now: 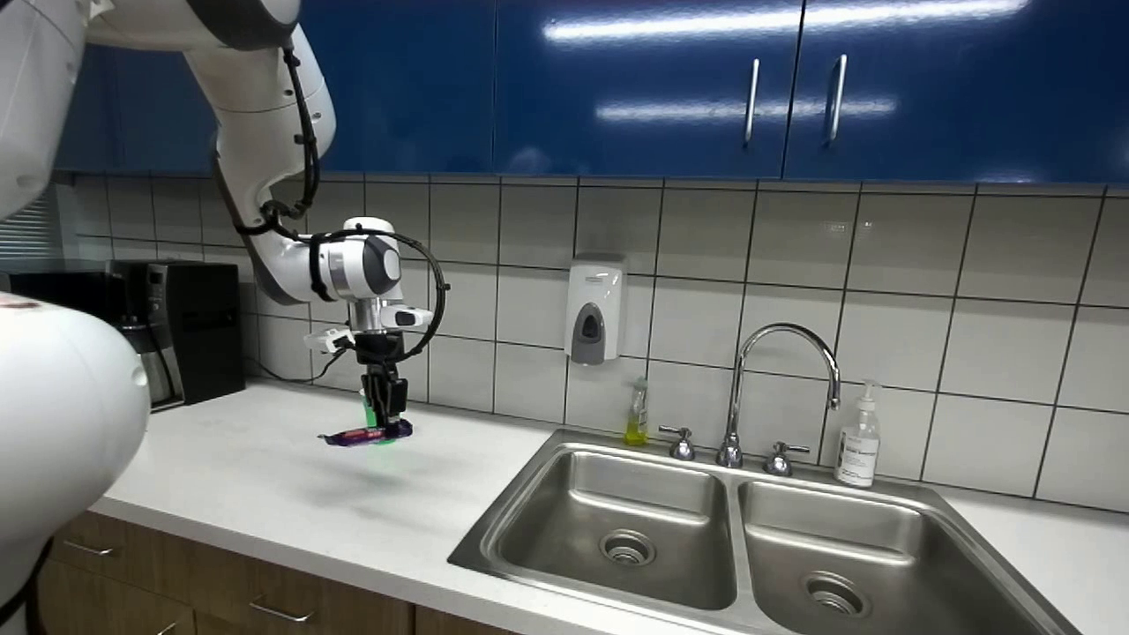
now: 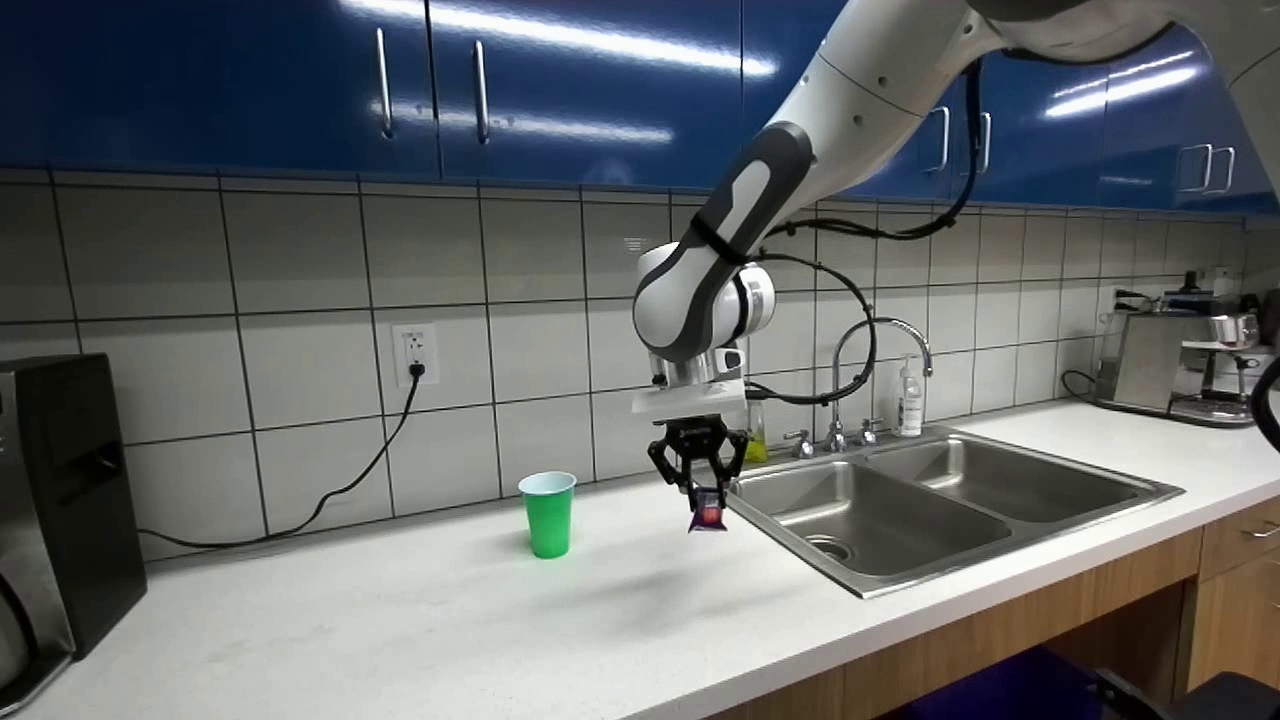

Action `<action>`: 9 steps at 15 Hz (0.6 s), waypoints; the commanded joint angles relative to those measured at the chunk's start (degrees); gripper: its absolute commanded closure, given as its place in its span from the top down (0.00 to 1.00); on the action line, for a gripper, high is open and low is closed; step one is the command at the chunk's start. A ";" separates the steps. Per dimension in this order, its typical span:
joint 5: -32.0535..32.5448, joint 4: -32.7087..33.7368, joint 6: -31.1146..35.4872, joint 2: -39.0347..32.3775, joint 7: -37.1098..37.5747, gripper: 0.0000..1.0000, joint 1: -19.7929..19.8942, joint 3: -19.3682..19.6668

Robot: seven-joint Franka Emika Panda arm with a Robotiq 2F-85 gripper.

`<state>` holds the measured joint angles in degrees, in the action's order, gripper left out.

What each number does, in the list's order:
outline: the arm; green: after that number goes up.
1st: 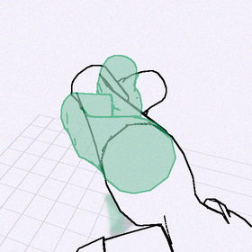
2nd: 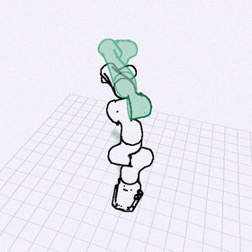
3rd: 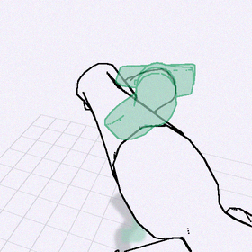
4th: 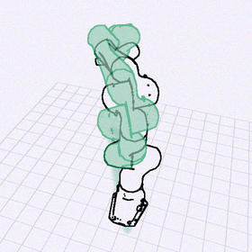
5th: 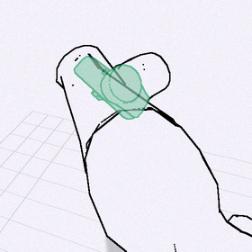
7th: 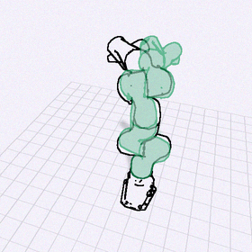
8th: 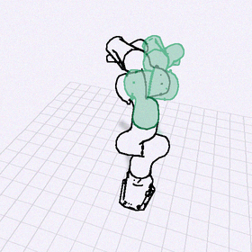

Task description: Place the snack bar inside the sink

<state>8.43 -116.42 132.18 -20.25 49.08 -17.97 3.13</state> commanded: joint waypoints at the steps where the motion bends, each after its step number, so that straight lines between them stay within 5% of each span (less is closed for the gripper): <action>1: 1.69 -3.81 0.44 4.09 -0.82 0.14 2.38 -0.98; 2: 1.75 -4.27 0.06 4.66 -1.13 0.14 2.70 -1.14; 3: 1.19 -1.62 -0.13 1.63 0.30 0.39 2.55 -1.47; 9: 1.22 -2.75 -0.13 2.68 0.16 0.39 2.93 -1.59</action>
<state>9.06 -119.26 132.20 -17.59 48.85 -16.52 3.06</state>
